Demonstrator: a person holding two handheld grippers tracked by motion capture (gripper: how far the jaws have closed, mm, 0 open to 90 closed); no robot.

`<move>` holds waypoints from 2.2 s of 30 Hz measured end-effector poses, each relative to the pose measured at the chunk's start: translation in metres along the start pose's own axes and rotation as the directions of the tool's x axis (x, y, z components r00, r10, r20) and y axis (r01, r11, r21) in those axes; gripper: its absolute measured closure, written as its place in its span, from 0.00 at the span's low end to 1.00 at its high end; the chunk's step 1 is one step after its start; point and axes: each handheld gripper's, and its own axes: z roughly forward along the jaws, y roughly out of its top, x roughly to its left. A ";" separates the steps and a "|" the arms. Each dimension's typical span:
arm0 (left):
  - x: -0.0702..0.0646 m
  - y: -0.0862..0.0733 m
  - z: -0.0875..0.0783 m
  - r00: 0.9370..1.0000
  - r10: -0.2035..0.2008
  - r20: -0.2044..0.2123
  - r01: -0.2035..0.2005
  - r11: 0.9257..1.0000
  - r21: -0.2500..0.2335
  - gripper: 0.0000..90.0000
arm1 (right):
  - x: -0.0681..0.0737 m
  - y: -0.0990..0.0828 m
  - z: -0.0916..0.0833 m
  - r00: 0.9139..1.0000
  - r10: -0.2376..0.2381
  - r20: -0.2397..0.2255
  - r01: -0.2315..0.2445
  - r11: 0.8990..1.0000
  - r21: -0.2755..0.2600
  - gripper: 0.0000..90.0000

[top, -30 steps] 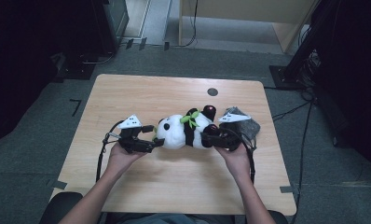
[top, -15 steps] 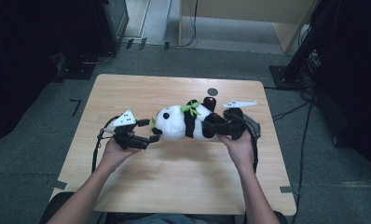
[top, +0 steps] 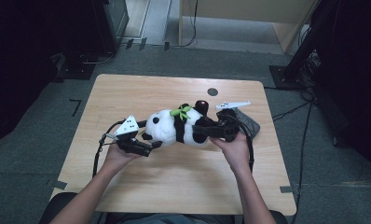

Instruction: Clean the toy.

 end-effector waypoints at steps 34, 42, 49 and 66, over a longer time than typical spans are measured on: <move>0.022 0.021 -0.026 0.973 -0.230 0.015 0.230 0.973 0.011 0.61 | -0.027 -0.032 0.014 0.962 -0.271 0.035 0.273 0.956 -0.107 0.15; 0.016 0.024 -0.022 0.965 -0.257 0.052 0.255 0.966 0.045 0.60 | -0.024 -0.042 0.036 0.958 -0.286 0.013 0.285 0.952 -0.112 0.09; 0.012 0.021 -0.017 0.959 -0.278 0.051 0.276 0.960 0.045 0.60 | -0.019 -0.042 0.043 0.947 -0.311 0.080 0.318 0.943 -0.099 0.13; 0.016 0.012 -0.021 0.990 -0.136 0.025 0.136 0.990 -0.038 0.25 | -0.015 -0.029 0.029 0.970 -0.224 0.091 0.227 0.974 -0.018 0.54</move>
